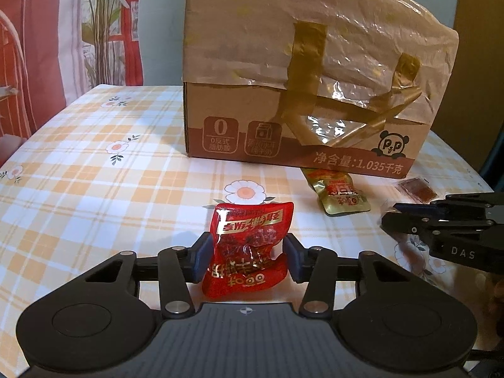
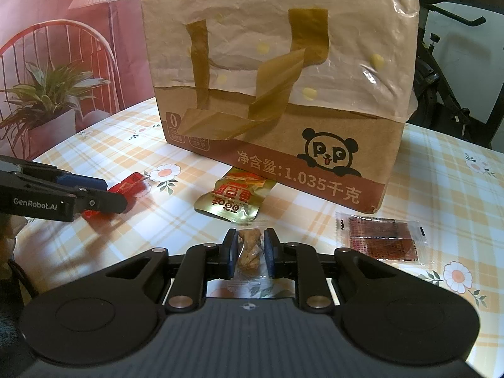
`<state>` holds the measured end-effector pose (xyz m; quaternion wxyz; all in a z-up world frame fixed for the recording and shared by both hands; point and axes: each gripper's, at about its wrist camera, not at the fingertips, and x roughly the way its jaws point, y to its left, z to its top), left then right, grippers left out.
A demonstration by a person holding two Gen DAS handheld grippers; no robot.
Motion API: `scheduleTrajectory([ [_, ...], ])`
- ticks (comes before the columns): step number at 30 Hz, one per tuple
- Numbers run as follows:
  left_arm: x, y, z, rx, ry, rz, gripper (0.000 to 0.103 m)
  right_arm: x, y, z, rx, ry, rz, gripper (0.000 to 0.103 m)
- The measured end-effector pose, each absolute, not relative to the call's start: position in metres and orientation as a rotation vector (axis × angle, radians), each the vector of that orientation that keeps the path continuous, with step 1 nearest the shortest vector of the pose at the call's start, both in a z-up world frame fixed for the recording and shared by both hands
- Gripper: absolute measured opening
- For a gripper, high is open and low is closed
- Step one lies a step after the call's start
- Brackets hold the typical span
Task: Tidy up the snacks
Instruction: 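Grasp the red printed packet with the left gripper, then lift the red packet and clear packet and carry both over the box opening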
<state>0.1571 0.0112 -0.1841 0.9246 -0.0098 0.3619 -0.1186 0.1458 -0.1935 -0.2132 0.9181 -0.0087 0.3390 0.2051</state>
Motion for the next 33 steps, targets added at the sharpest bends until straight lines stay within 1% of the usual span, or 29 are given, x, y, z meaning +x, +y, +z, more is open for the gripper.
scheduleTrajectory([
  [1,0.157,0.011,-0.183,-0.020,0.736,-0.244,0.044,0.146,-0.193,-0.213,-0.018,0.697,0.422,0.019],
  [2,0.157,0.011,-0.182,-0.015,0.733,-0.245,0.032,0.146,-0.193,-0.213,-0.019,0.697,0.422,0.019],
  [10,0.157,0.012,-0.180,-0.015,0.725,-0.255,0.031,0.145,-0.193,-0.213,-0.020,0.695,0.422,0.019],
  [11,0.157,0.013,-0.180,-0.022,0.721,-0.256,0.029,0.145,-0.193,-0.213,-0.019,0.695,0.422,0.019],
  [12,0.156,0.015,-0.178,-0.029,0.712,-0.257,0.023,0.146,-0.193,-0.213,-0.018,0.694,0.423,0.019],
  [13,0.154,0.015,-0.176,-0.028,0.692,-0.256,0.019,0.146,-0.193,-0.213,-0.017,0.694,0.423,0.019],
  [15,0.152,0.014,-0.171,-0.024,0.672,-0.265,0.016,0.145,-0.194,-0.213,-0.017,0.691,0.425,0.019],
  [21,0.151,0.016,-0.169,-0.041,0.662,-0.276,0.013,0.146,-0.194,-0.213,-0.018,0.691,0.428,0.019],
  [33,0.151,0.020,-0.159,-0.082,0.630,-0.289,0.012,0.146,-0.195,-0.214,-0.016,0.695,0.430,0.019],
])
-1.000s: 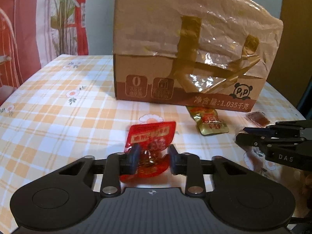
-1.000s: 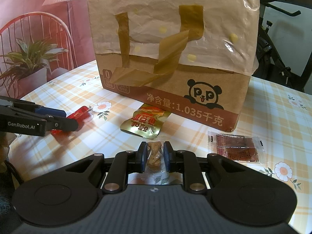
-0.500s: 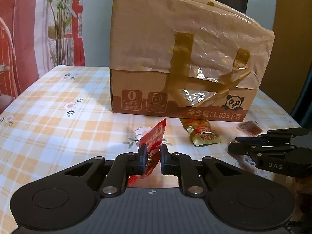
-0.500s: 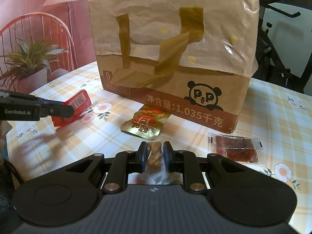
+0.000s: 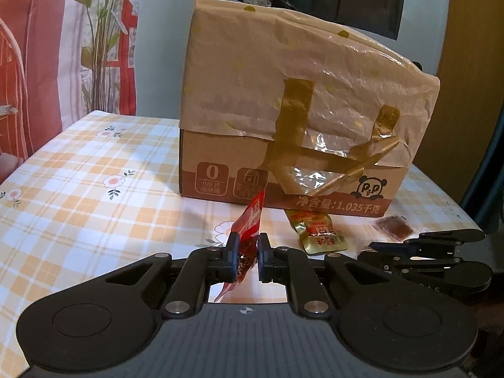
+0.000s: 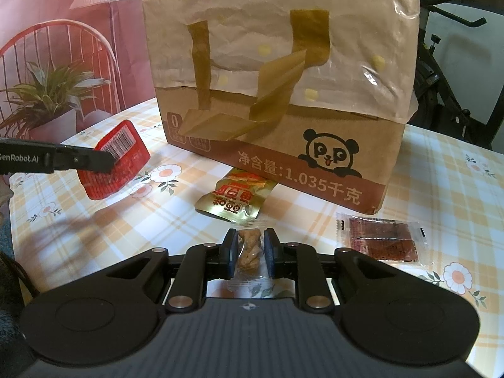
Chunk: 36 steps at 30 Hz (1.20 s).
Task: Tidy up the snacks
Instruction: 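Lift the red packet and clear packet and carry both over the box opening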
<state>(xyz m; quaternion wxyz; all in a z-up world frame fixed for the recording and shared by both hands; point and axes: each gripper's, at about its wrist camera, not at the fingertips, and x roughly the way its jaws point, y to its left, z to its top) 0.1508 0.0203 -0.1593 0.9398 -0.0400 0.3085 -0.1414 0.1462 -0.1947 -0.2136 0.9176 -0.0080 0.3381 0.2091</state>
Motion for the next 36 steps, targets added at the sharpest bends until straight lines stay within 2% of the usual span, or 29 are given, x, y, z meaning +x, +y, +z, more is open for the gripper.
scheduleTrajectory([
  [20,0.146,0.025,-0.151,-0.097,0.586,-0.304,0.012,0.144,-0.195,-0.213,-0.007,0.692,0.429,0.019],
  [25,0.147,0.023,-0.134,-0.080,0.540,-0.322,0.012,0.139,-0.199,-0.206,0.005,0.654,0.413,0.019],
  [31,0.150,0.019,-0.095,-0.076,0.448,-0.359,0.012,0.126,-0.206,-0.164,0.030,0.532,0.433,0.019],
  [36,0.162,0.006,-0.047,-0.076,0.334,-0.439,0.012,0.129,-0.215,-0.099,0.050,0.346,0.469,0.019],
])
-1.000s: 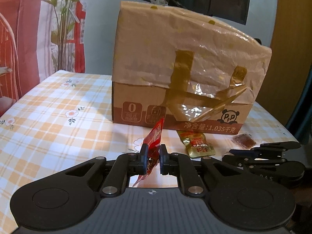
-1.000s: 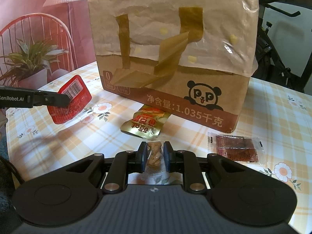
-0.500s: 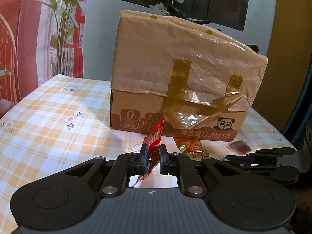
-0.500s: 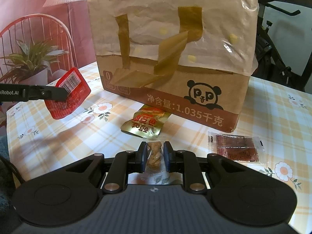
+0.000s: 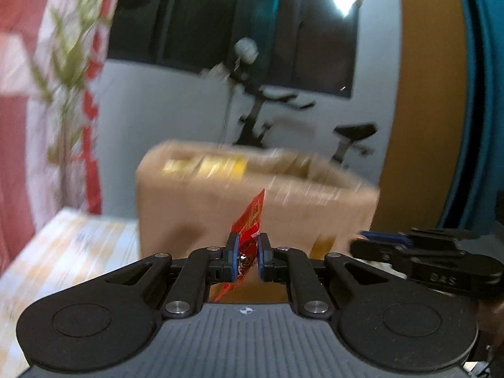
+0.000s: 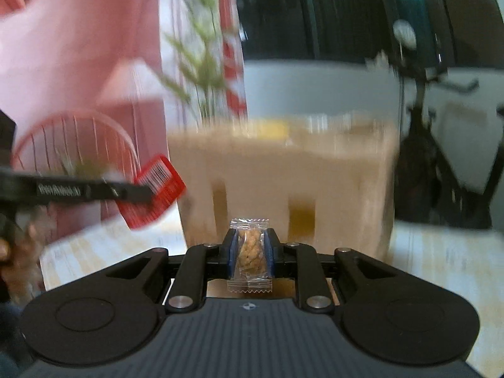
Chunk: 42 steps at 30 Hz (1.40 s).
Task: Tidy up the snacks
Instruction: 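Lift the red packet and clear packet and carry both over the box opening, then open both grippers to drop the red and clear packets into the box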
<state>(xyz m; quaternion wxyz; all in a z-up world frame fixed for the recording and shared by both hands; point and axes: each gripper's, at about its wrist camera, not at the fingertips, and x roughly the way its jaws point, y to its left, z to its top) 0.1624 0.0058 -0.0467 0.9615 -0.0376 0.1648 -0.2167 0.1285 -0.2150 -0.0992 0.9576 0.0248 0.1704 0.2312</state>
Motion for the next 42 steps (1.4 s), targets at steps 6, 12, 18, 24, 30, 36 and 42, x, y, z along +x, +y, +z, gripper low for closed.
scheduleTrajectory([
  [6,0.209,-0.027,-0.005,-0.064,0.280,-0.473,0.013,0.175,-0.226,-0.050,0.049,0.249,0.447,0.019],
  [12,0.275,-0.065,-0.004,-0.041,0.347,-0.448,0.013,0.232,-0.232,-0.045,0.032,0.289,0.376,0.019],
  [18,0.299,-0.083,-0.020,-0.008,0.398,-0.396,0.033,0.254,-0.237,-0.056,-0.008,0.384,0.310,0.021],
  [24,0.288,-0.063,-0.015,0.012,0.363,-0.314,0.073,0.240,-0.254,-0.057,0.029,0.350,0.317,0.045],
  [30,0.263,-0.032,-0.006,-0.002,0.344,-0.294,0.079,0.223,-0.269,-0.051,0.025,0.328,0.325,0.051],
  [36,0.237,-0.005,-0.010,-0.028,0.347,-0.294,0.080,0.198,-0.284,-0.048,0.032,0.295,0.315,0.058],
  [42,0.216,0.001,-0.023,-0.018,0.369,-0.300,0.080,0.175,-0.294,-0.054,0.052,0.283,0.304,0.058],
])
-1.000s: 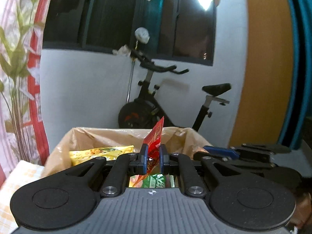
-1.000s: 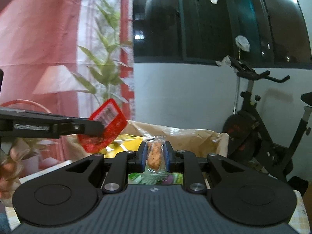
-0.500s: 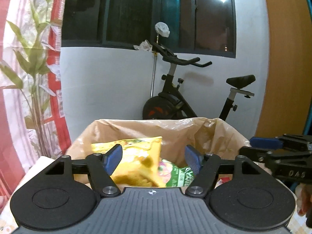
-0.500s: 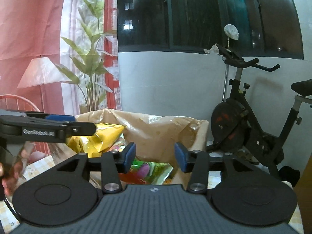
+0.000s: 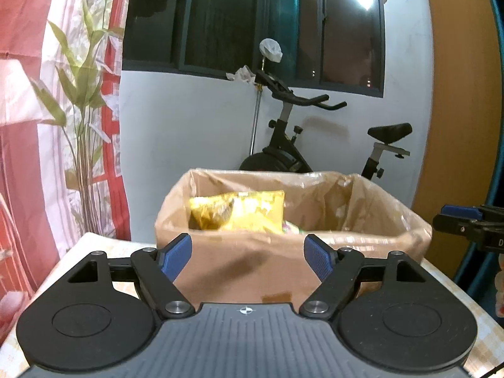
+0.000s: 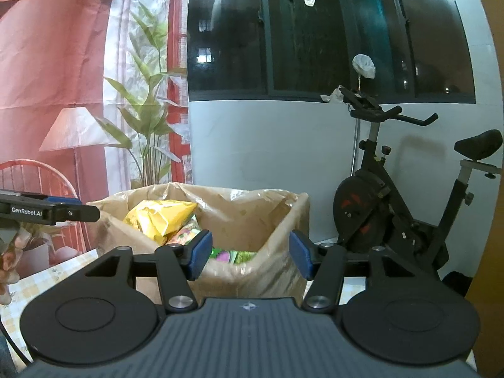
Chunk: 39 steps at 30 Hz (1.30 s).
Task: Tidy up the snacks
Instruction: 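Open both grippers to drop the red and clear packets into the box, then move both grippers back down to the gold packet and brown jerky packet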
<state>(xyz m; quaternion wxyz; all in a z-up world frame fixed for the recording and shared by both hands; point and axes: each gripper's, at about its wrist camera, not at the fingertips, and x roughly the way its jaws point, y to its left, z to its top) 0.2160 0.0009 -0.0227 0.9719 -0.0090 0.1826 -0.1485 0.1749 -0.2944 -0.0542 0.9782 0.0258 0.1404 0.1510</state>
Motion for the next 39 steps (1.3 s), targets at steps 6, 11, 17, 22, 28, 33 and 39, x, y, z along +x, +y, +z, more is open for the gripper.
scheduleTrajectory([
  [6,0.202,0.001,-0.043,-0.035,0.403,-0.290,0.080,0.158,-0.302,-0.071,0.064,0.309,0.292,0.058],
  [11,0.197,0.002,-0.064,-0.058,0.459,-0.272,0.080,0.150,-0.306,-0.089,0.053,0.347,0.289,0.058],
  [17,0.197,0.001,-0.084,-0.037,0.513,-0.254,0.079,0.148,-0.306,-0.118,0.060,0.415,0.289,0.058],
  [22,0.199,0.000,-0.097,-0.031,0.546,-0.254,0.079,0.147,-0.302,-0.138,0.038,0.471,0.304,0.058],
  [28,0.202,-0.006,-0.111,-0.009,0.581,-0.272,0.079,0.149,-0.300,-0.163,0.043,0.546,0.308,0.058],
  [33,0.201,-0.013,-0.118,0.008,0.603,-0.283,0.078,0.150,-0.298,-0.178,0.016,0.605,0.314,0.058],
  [39,0.201,-0.016,-0.123,0.011,0.616,-0.291,0.078,0.151,-0.295,-0.195,-0.038,0.674,0.311,0.058],
])
